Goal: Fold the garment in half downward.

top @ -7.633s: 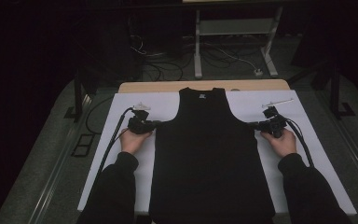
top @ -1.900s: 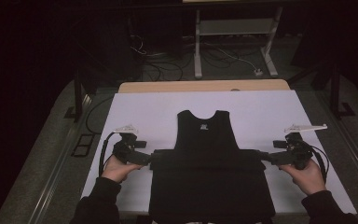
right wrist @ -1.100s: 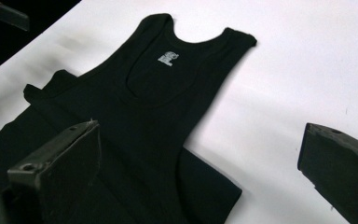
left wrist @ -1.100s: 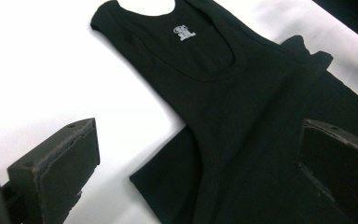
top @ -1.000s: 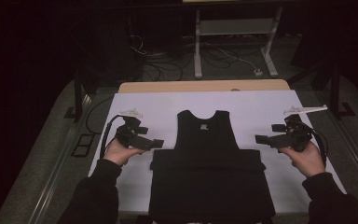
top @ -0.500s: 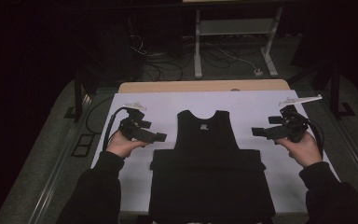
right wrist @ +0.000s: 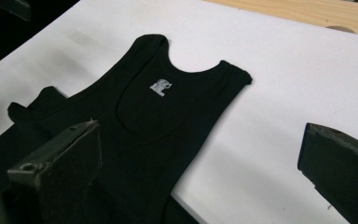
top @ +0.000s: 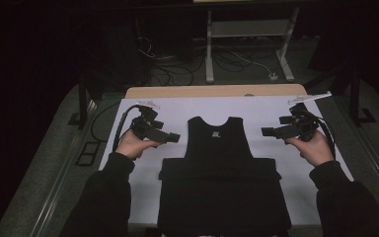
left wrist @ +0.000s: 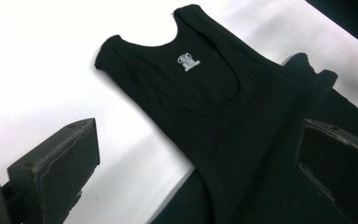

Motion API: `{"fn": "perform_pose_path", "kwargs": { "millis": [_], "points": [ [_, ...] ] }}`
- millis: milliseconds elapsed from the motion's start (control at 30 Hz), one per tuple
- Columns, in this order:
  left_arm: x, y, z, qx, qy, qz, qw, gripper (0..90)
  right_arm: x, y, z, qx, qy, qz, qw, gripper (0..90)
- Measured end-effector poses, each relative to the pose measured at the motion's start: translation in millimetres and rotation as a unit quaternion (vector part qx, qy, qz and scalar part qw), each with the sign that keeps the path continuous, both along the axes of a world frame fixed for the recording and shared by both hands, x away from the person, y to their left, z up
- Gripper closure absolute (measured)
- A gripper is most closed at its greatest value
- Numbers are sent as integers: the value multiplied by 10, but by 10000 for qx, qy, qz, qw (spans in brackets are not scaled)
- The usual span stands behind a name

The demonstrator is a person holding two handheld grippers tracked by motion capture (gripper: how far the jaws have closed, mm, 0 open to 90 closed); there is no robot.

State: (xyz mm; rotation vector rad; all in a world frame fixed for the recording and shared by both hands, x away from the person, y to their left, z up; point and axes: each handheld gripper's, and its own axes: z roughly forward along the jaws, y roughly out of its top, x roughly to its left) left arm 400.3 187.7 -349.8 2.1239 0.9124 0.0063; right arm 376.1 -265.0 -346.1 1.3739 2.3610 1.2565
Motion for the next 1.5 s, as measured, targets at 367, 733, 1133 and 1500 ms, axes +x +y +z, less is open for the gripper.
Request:
{"fn": "perform_pose_path", "kwargs": {
  "millis": [367, 733, 1133, 1500],
  "points": [
    [202, -95, -141, 132, 92, -139, 9998, 0, 198, 66, -17, -49, -24, -5, 10000, 0],
    [337, -90, -266, 24, 145, 92, 9998, 0, 346, 84, -68, -86, 7, -31, 10000, 0],
    [427, -93, -372, -28, 153, 276, 9995, 0, 453, 105, -203, -135, 125, -51, 9998, 0],
    [436, -196, -470, -63, 167, 238, 9996, 0, 497, 192, -318, -185, 182, 11, 9997, 0]
  ]
}}
